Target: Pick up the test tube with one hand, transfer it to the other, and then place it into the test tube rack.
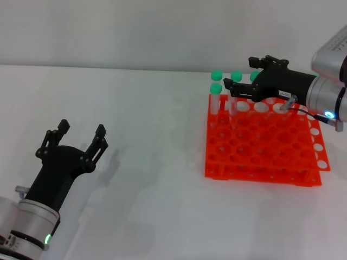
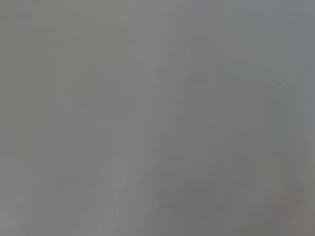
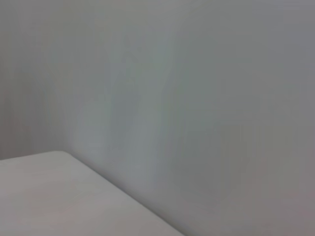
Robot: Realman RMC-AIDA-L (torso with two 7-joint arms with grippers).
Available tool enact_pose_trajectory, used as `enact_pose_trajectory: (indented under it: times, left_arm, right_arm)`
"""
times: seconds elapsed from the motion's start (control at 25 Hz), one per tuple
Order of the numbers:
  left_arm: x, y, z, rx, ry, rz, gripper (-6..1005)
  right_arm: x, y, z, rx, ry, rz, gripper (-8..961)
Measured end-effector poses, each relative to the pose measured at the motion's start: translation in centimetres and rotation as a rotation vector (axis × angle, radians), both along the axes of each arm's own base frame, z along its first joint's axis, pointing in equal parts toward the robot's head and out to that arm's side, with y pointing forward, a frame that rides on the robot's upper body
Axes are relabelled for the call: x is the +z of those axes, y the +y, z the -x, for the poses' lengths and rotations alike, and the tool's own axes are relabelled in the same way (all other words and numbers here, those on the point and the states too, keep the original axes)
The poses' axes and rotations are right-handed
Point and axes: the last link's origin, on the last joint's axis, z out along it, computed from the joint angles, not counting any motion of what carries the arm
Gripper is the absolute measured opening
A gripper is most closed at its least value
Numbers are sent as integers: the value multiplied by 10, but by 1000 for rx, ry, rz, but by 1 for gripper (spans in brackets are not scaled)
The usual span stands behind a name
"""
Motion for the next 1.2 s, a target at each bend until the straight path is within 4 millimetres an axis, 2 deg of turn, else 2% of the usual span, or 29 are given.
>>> enact_pose_trajectory:
  times: [0.2,0.32,0.48,0.6,0.72,0.96,1.2]
  left_arm:
    - [0,0,1,2,4,0,832]
    - [1,0,2,3,5,0,833]
    - [1,1,1,2,7,-2,833]
    - [2,3,1,1,7,-6,833]
    - [3,3,1,4,5,-11,833]
    - [5,4,2,6,2,-20,832]
    - [11,9,2,24,-17,-61,832]
  right_arm:
    - [12,-6,-9,-2,51,-7,863]
    - [27,-14,-18,1,115,-14,863]
    - [58,-27,-43,-21,224,-70,862]
    - [82,-38,-71,-62,277,-160,858]
    - [96,-47,-100,-128,320,-262,857]
    - [106,-71,-157,-249,316,-486,857]
    - [97,-88,-183,-305,231,-608,857]
